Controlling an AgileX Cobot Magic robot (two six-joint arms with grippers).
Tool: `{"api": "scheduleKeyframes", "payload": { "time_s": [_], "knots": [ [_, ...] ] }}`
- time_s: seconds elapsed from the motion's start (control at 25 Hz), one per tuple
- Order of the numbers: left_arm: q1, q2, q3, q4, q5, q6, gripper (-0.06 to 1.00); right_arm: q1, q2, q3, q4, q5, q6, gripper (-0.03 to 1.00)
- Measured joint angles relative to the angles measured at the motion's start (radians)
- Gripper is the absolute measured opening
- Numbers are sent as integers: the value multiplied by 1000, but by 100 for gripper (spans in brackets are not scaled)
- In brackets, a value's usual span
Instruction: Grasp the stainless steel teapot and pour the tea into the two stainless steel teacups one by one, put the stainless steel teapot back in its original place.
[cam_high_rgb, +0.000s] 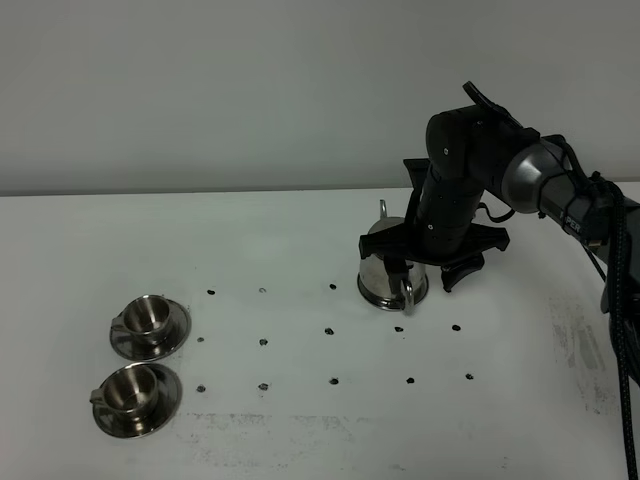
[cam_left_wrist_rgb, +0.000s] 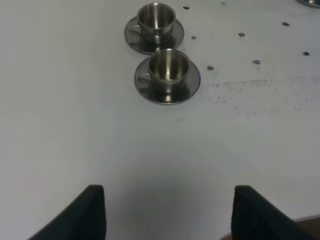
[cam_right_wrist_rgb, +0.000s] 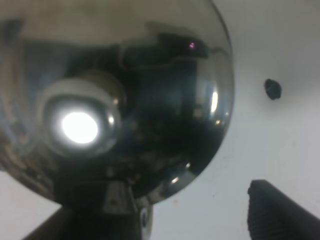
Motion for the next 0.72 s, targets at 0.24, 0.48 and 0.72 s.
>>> {"api": "scheduleKeyframes", "payload": {
  "time_s": [0.24,0.48,0.72],
  "knots": [
    [0,0,0,0,0,0,54,0,0,-25,13,3,-6,59],
    [0,0,0,0,0,0,54,0,0,-34,26,1,-6,59],
    [0,0,0,0,0,0,54,0,1,-34,26,1,-6,59]
  ]
}}
